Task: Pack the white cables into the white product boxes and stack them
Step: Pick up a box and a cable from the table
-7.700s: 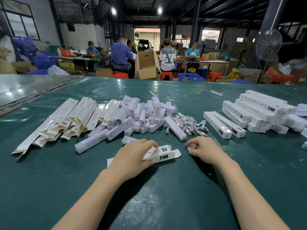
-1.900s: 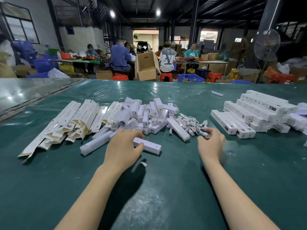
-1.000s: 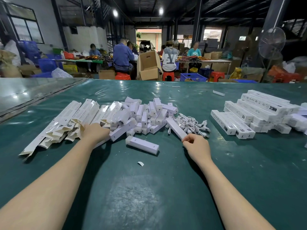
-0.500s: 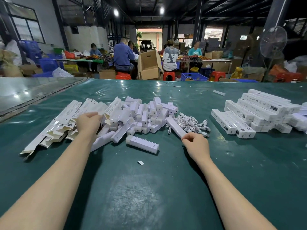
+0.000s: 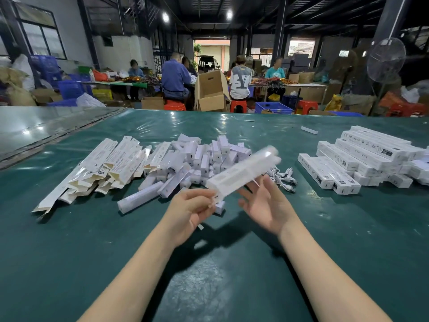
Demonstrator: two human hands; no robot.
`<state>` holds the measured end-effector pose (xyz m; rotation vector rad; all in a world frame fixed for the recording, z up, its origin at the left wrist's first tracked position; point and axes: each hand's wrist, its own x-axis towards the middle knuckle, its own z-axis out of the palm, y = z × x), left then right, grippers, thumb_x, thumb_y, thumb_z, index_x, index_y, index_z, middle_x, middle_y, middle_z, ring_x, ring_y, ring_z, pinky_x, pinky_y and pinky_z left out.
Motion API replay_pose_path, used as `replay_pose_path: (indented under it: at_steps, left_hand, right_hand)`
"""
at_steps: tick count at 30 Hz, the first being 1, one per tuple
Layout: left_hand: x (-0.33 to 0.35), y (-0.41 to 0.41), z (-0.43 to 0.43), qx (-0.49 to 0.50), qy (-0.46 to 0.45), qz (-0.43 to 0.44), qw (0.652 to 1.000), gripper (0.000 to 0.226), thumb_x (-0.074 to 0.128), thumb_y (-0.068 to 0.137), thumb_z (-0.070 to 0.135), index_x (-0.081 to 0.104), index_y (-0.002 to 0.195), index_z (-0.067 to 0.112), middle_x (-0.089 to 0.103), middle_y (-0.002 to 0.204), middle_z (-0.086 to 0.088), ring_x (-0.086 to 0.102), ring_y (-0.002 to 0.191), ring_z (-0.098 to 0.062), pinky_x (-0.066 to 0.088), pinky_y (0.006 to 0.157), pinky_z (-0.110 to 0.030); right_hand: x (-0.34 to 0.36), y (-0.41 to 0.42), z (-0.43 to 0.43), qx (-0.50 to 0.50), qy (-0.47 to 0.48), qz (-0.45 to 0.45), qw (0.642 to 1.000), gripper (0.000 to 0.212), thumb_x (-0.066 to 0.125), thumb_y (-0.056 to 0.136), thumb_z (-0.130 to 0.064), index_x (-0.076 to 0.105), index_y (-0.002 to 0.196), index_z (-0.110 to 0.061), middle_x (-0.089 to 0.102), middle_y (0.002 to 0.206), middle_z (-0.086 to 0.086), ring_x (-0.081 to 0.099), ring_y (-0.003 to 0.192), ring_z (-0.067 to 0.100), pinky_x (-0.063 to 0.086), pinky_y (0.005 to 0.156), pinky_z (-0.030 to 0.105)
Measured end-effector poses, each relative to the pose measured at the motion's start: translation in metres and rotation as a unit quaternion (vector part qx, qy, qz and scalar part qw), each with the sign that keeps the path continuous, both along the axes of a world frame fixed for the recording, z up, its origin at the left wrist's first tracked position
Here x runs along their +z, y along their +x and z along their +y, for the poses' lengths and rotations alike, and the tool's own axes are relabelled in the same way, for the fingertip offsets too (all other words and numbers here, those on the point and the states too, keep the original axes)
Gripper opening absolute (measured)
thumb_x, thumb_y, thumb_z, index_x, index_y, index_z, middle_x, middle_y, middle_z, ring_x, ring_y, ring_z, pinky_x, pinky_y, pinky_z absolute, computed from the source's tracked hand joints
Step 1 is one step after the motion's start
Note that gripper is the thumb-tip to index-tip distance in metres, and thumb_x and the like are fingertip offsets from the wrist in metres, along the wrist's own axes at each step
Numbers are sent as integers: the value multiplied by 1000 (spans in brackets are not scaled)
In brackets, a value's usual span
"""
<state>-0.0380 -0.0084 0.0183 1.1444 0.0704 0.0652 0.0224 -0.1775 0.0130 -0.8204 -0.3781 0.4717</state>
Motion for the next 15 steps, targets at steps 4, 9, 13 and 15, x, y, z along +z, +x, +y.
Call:
replay_pose_path:
  at_steps: [4, 9, 13, 15]
  left_hand:
    - [1, 0, -1, -30, 36, 11, 999, 47, 44, 81, -18, 69, 53, 10, 62, 54, -2, 59, 46, -7, 47, 45, -15]
    - [-4, 0, -3, 10, 36, 24, 999, 20, 60, 81, -2, 49, 84, 15, 63, 82, -4, 63, 57, -11, 50, 51, -17]
    - [-3, -4, -5, 23, 97, -21, 995, 27, 62, 78, -10, 55, 92, 12, 62, 83, -4, 61, 61, -9, 52, 58, -17]
    - [-3, -6, -7, 25, 142, -46, 988, 32, 65, 74, -14, 58, 90, 13, 63, 85, -6, 61, 67, -14, 51, 60, -18]
  right_hand:
    - [-4, -2, -6, -45, -6, 37, 998, 79, 95, 19, -38, 67, 92, -22, 72, 84, 1, 63, 69, 14, 46, 51, 18]
    - [-5, -2, -12, -109, -25, 66, 992, 23, 70, 61, -19, 61, 83, -20, 73, 80, 1, 68, 71, 13, 54, 59, 21]
    - [-6, -3, -8, -120, -35, 27, 992, 16, 62, 66, -18, 58, 81, -17, 72, 78, 2, 69, 70, 14, 55, 56, 25]
    - [-7, -4, -4, -146, -47, 28, 988, 20, 64, 64, -22, 57, 81, -15, 71, 72, 2, 68, 64, 12, 53, 51, 23]
